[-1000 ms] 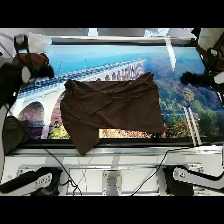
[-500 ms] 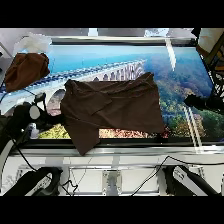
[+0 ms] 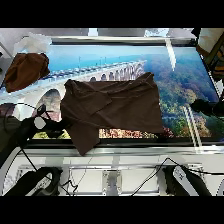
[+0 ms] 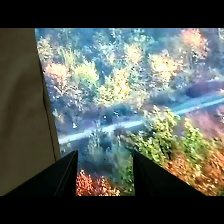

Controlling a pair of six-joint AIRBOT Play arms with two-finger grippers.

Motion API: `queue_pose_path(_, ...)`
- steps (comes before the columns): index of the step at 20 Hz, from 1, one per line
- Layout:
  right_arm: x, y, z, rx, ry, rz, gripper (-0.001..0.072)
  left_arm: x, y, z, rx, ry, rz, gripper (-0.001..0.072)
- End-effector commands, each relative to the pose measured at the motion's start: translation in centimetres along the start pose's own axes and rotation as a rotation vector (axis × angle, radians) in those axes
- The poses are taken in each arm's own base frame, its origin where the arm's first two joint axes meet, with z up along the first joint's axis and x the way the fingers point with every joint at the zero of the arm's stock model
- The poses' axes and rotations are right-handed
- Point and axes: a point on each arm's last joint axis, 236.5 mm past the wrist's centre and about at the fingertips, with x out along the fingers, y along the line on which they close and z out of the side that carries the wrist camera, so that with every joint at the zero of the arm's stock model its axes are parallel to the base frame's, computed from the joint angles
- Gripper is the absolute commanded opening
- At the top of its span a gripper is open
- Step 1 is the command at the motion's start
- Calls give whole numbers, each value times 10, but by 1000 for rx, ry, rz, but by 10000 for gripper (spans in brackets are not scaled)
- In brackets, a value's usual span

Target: Fold the shirts.

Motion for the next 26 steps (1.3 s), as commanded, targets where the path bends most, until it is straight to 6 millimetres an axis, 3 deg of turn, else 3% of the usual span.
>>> queue_pose_path(1,-2,1,-5,3,18,12,388,-1,-16,29,-55,-125,-81,544)
queue_pose_path(5,-2,2,-5,4,17,14,388,1,-10,31,-37,-135,-54,544)
queue_pose_path(10,-3,7,-10,10,38,35,388,12,14,12,-10,-41,54,544)
queue_pose_path(14,-3,7,-11,11,40,37,387,9,25,20,-32,-56,87,544)
queue_pose_path(17,-3,10,-9,19,35,50,387,7,23,39,-52,-121,48,533)
queue_pose_path(19,-3,15,-7,29,28,69,387,7,13,40,-61,-125,7,420)
queue_pose_path(20,-3,16,-8,30,29,72,387,8,9,38,-58,-116,-10,285)
queue_pose_path(21,-3,16,-9,30,33,74,387,9,6,37,-65,-106,-22,203)
queue_pose_path(26,-4,18,-13,29,52,83,387,13,-2,24,-61,-45,-56,203)
